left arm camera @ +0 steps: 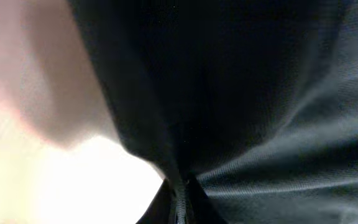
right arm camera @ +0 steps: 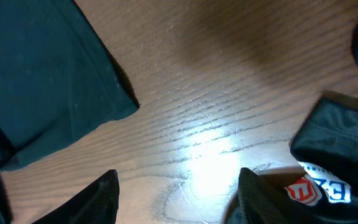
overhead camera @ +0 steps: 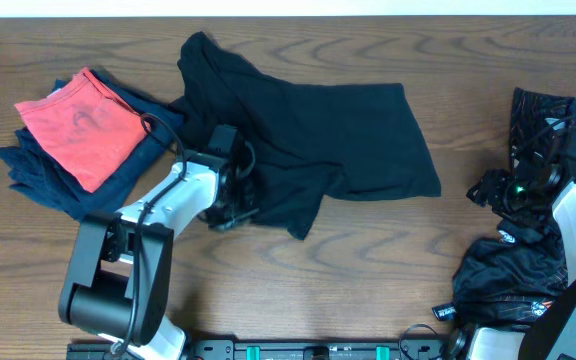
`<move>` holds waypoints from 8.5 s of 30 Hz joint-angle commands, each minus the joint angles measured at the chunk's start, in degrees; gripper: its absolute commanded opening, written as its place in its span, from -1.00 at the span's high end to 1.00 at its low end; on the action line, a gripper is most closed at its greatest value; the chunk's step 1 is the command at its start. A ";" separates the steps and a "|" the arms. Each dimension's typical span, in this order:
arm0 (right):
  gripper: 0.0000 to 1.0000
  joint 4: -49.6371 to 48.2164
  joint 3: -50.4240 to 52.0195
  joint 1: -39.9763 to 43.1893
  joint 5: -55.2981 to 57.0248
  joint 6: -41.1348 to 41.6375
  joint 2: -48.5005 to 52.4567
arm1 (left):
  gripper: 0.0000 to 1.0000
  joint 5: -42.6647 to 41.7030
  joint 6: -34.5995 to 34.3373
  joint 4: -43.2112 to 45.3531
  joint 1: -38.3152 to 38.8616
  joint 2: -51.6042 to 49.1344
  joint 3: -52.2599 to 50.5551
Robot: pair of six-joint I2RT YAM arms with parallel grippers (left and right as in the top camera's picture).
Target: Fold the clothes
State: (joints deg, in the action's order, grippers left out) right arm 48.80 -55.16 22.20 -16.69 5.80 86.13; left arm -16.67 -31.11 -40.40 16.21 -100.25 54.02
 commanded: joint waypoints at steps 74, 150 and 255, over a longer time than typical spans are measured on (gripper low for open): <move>0.98 -1.97 -22.58 -7.58 14.29 5.14 -26.27 | 0.88 9.88 19.47 -23.54 -10.80 33.27 47.10; 0.98 17.42 -35.78 -7.19 22.71 2.67 8.07 | -0.45 -14.51 10.38 8.85 15.76 -32.87 42.60; 0.98 -9.86 -50.23 -8.83 11.56 9.97 4.57 | 0.88 8.13 12.37 27.65 -15.02 5.16 55.08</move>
State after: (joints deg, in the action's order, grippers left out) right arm 38.50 -96.95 12.95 -8.60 14.28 93.71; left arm -10.35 -14.09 -15.64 4.51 -98.28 100.07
